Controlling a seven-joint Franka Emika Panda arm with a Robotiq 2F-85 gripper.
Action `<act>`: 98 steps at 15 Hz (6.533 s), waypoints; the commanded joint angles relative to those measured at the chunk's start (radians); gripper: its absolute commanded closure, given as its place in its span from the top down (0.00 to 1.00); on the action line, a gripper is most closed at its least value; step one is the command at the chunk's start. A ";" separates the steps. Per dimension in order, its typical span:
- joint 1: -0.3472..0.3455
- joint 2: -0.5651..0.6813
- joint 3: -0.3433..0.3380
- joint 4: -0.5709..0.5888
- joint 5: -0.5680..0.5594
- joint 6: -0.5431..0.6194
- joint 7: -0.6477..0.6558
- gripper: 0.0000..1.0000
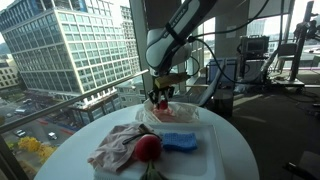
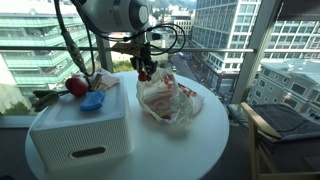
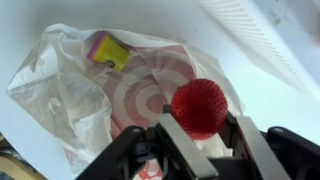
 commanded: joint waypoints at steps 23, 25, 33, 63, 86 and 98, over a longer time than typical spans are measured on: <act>0.200 -0.385 -0.027 -0.534 -0.611 0.314 0.600 0.21; 0.152 -0.410 0.041 -0.555 -0.493 0.344 0.504 0.21; 0.082 -0.350 0.148 -0.520 0.089 0.284 -0.008 0.21; -0.052 0.046 -0.022 -0.271 0.150 0.447 -0.022 1.00; 0.140 0.207 -0.277 -0.214 0.129 0.508 0.380 0.68; 0.280 -0.020 -0.349 -0.359 0.017 0.529 0.412 0.34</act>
